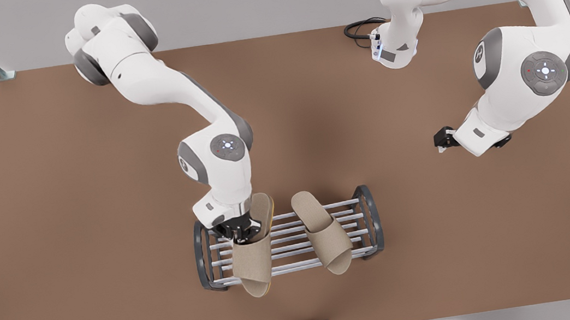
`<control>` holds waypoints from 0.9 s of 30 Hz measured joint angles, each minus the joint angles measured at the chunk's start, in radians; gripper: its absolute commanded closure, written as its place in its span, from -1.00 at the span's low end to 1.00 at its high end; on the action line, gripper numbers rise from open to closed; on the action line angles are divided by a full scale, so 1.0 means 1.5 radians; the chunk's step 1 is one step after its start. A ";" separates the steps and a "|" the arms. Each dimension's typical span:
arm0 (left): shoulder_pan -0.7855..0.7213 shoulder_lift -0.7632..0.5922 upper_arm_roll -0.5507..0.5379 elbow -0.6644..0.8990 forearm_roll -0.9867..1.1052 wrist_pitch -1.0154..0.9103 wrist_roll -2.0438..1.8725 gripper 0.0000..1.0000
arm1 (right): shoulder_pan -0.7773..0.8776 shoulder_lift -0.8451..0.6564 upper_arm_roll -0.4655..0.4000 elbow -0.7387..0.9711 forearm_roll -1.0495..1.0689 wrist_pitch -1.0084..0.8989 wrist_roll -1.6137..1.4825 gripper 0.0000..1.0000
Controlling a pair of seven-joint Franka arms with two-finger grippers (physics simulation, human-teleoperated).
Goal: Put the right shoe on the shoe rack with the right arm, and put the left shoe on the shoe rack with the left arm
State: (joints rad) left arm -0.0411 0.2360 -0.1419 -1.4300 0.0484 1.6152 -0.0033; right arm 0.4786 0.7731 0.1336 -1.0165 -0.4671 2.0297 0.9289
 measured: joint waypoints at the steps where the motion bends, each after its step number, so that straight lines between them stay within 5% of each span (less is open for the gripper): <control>1: 0.000 0.000 0.000 0.000 0.000 0.000 0.001 -1.00 | 0.000 0.004 0.001 0.000 0.015 0.008 -0.001 0.57; 14: -0.001 0.001 0.000 0.001 0.000 -0.002 0.011 -1.00 | -0.031 -0.001 0.030 -0.103 0.072 0.083 -0.056 0.57; 15: -0.002 0.001 0.000 0.001 0.000 -0.002 0.012 -1.00 | -0.030 -0.001 0.029 -0.103 0.071 0.086 -0.062 0.48; 16: -0.002 0.000 0.000 0.001 0.000 -0.002 0.012 -1.00 | -0.030 0.000 0.029 -0.103 0.069 0.088 -0.066 0.10; 17: -0.002 0.000 0.000 0.001 0.000 -0.003 0.013 -1.00 | -0.029 0.001 0.029 -0.103 0.067 0.089 -0.070 -0.79; 18: -0.001 0.000 0.000 0.001 0.000 -0.003 0.013 -1.00 | -0.027 0.001 0.029 -0.103 0.063 0.090 -0.073 -1.00; 27: -0.001 -0.001 0.000 0.004 0.000 -0.004 0.016 -1.00 | -0.024 -0.003 0.031 -0.101 0.045 0.091 -0.091 -1.00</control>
State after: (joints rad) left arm -0.0424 0.2343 -0.1418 -1.4246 0.0484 1.6092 0.0213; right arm 0.4423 0.7688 0.1802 -1.1674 -0.3999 2.1669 0.7929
